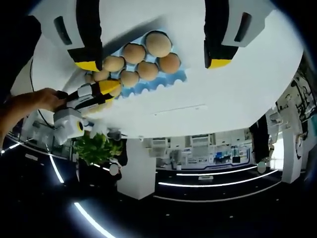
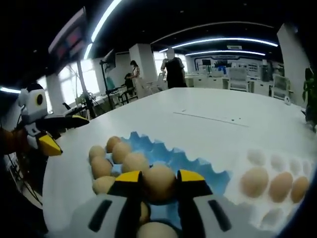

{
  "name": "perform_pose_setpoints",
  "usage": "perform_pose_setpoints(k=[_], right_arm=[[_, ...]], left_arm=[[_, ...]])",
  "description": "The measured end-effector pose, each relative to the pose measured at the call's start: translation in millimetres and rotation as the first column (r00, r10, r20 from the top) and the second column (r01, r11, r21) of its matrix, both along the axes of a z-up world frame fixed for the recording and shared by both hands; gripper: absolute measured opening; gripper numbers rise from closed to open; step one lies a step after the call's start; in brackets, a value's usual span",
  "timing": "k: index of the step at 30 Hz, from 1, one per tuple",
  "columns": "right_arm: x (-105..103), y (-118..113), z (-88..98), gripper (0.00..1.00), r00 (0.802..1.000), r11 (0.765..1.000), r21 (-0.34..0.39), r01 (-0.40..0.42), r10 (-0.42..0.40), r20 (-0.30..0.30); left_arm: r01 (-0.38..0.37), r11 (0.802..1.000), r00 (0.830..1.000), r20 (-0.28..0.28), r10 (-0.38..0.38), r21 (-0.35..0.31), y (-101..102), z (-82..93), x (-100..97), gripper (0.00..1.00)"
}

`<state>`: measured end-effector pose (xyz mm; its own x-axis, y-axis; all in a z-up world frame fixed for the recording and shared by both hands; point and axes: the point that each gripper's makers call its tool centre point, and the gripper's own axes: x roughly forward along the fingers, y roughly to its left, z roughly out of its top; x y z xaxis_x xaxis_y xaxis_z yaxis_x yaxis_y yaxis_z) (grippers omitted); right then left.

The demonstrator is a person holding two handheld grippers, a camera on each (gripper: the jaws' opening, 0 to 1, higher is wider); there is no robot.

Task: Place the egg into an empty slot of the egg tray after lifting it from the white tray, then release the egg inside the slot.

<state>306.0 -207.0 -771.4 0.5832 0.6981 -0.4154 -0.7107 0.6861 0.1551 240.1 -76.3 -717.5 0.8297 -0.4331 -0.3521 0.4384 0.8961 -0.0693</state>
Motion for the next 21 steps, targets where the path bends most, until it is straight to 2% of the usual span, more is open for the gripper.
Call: perform_pose_setpoints(k=[12,16,21], right_arm=[[1.3,0.9,-1.2,0.27,1.0,1.0,0.007,-0.012,0.012,0.002],[-0.2,1.7,3.5,0.27,0.998,0.999,-0.006,-0.034,0.034,0.052],[4.0,-1.9,14.0,0.28,0.999,0.999,0.05,-0.011,0.009,0.053]], left_arm=[[-0.004,1.0,1.0,0.0,0.004,0.004,-0.1,0.3,0.0,0.85],[-0.001,1.0,1.0,0.003,0.001,0.005,-0.8,1.3,-0.9,0.84],[-0.004,1.0,1.0,0.005,0.004,0.007,0.0,1.5,-0.2,0.85]])
